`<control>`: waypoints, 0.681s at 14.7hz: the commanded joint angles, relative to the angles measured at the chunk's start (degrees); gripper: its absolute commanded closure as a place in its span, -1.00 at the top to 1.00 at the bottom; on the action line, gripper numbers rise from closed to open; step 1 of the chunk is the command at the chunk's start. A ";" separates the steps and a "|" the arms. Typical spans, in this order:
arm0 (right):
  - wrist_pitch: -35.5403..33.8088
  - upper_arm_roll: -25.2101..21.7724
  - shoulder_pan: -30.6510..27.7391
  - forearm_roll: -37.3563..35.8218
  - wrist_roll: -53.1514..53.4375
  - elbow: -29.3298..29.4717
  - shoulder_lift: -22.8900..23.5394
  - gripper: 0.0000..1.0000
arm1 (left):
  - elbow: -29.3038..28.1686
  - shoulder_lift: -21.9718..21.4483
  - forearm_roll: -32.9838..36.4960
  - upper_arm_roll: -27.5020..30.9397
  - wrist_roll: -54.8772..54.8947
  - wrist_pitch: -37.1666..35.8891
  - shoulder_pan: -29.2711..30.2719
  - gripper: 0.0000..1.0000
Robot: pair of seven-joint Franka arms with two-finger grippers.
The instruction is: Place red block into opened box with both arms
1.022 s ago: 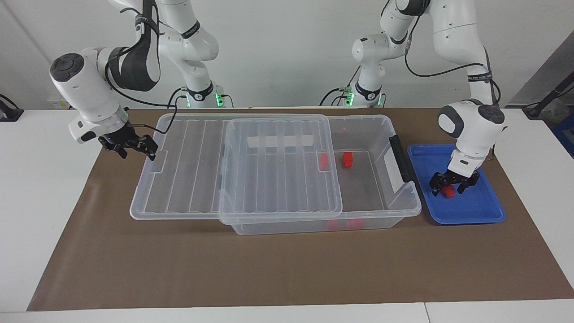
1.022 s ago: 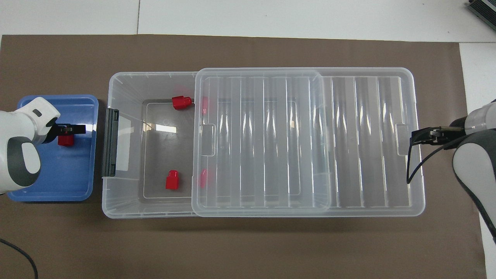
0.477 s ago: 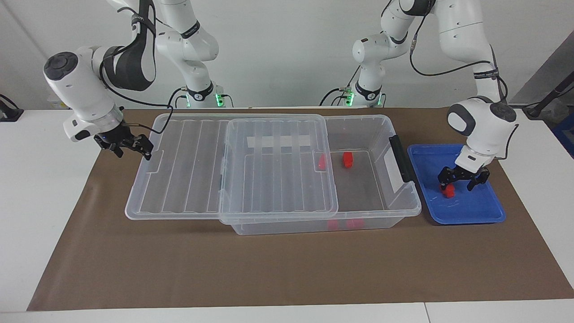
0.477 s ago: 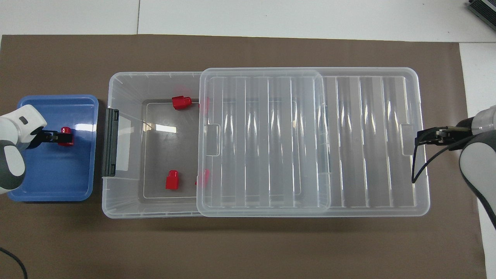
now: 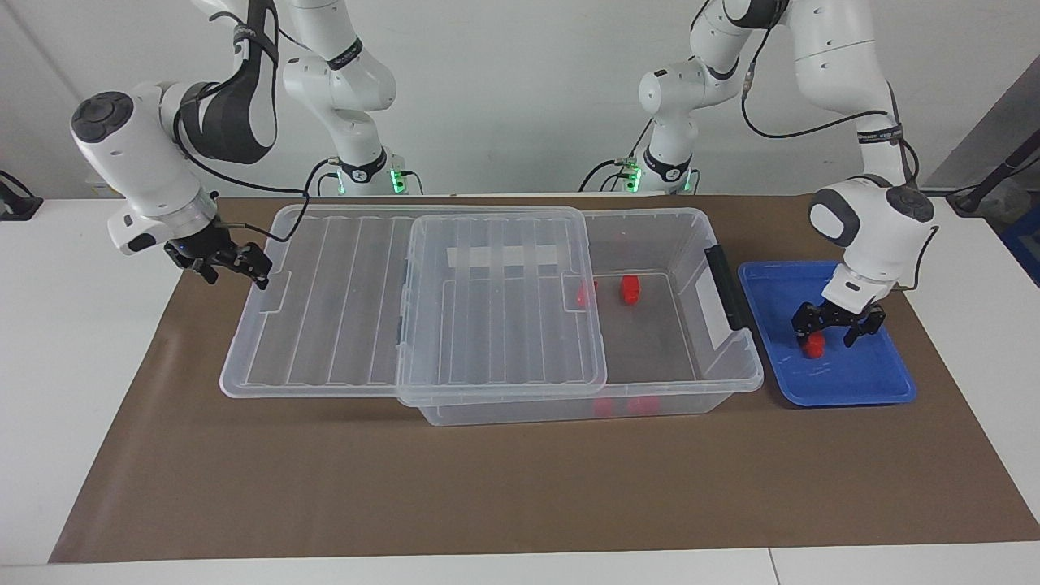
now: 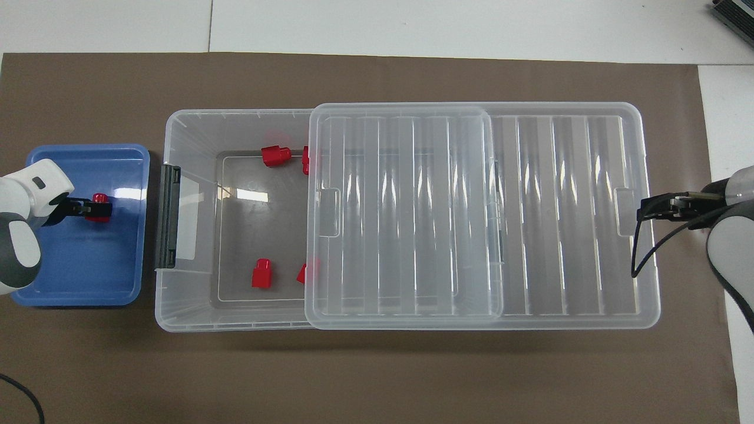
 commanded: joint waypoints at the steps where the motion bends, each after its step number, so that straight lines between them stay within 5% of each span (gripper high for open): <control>1: -0.16 0.42 -0.13 0.21 -1.16 2.16 -0.31 0.98 | -0.04 -0.08 0.74 0.27 -0.33 -0.46 -0.29 -0.15; 3: -0.59 0.94 0.05 0.13 -1.07 3.39 -0.30 0.98 | -0.04 0.01 0.74 0.27 -0.24 -0.46 -0.38 -0.93; 10: -8.06 2.79 4.26 -0.75 3.57 8.84 -1.27 1.00 | 2.58 -0.86 0.74 0.18 -0.33 -6.58 -1.26 -1.00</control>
